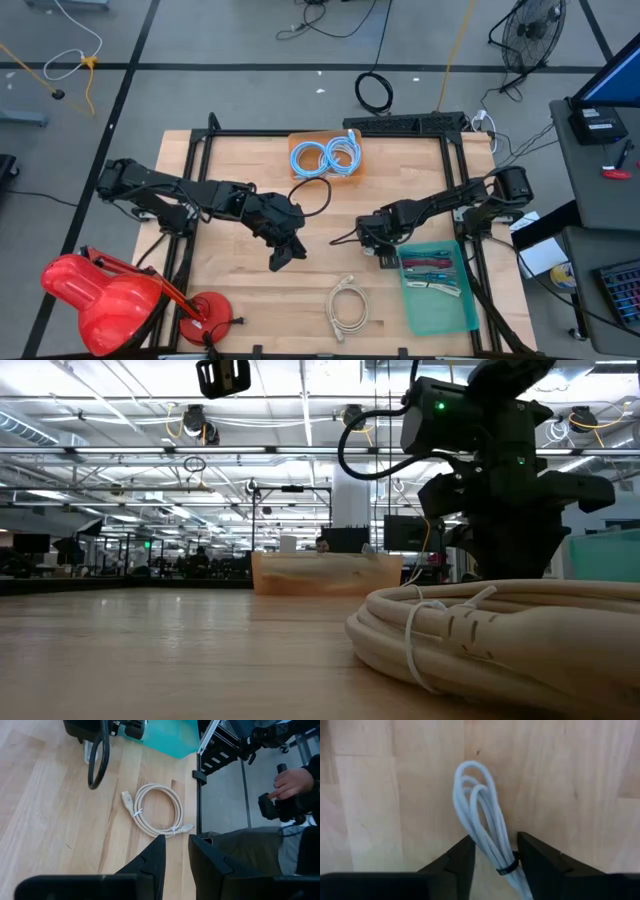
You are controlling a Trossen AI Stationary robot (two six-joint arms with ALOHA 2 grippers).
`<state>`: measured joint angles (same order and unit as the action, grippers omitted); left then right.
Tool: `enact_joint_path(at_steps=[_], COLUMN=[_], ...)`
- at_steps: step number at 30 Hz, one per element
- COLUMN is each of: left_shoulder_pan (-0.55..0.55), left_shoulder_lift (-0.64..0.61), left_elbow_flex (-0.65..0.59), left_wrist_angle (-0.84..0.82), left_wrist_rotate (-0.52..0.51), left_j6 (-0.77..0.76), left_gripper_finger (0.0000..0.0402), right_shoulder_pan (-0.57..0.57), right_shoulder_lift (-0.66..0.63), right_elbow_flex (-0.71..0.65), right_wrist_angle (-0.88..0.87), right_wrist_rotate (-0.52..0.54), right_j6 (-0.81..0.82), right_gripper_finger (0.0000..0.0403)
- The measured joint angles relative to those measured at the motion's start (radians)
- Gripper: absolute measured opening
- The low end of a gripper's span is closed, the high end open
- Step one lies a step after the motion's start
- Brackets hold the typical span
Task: Pick & Place USB Port
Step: Put the small white charger cable into the green bin
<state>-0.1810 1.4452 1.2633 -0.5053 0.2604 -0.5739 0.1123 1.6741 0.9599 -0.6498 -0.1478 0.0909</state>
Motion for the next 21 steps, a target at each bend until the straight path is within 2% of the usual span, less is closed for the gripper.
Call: enact_joint_path(at_steps=[8, 12, 15, 18, 21], left_shoulder_pan=[0.002, 0.002, 0.002, 0.002, 0.002], left_shoulder_lift=[0.0, 0.0, 0.0, 0.0, 0.0], left_elbow_flex=[0.0, 0.0, 0.0, 0.0, 0.0], left_wrist_angle=[0.008, 0.01, 0.009, 0.009, 0.009], left_wrist_rotate=[-0.007, -0.007, -0.007, -0.007, -0.002], left_j6=[0.008, 0.01, 0.011, 0.012, 0.015], left_gripper_finger=[0.0085, 0.0085, 0.0085, 0.0085, 0.0085], right_shoulder_pan=[-0.009, -0.022, -0.013, 0.026, 0.086], right_shoulder_lift=[0.002, 0.002, 0.002, -0.002, -0.042], right_elbow_flex=[0.19, 0.323, 0.435, 0.513, 0.533], right_wrist_angle=[-0.067, -0.143, -0.268, -0.402, -0.456], right_wrist_rotate=[0.068, 0.07, 0.067, 0.016, -0.042], right_j6=[0.003, 0.025, 0.051, 0.075, 0.141], right_gripper_finger=[0.0014, 0.0026, 0.0032, 0.0018, 0.001])
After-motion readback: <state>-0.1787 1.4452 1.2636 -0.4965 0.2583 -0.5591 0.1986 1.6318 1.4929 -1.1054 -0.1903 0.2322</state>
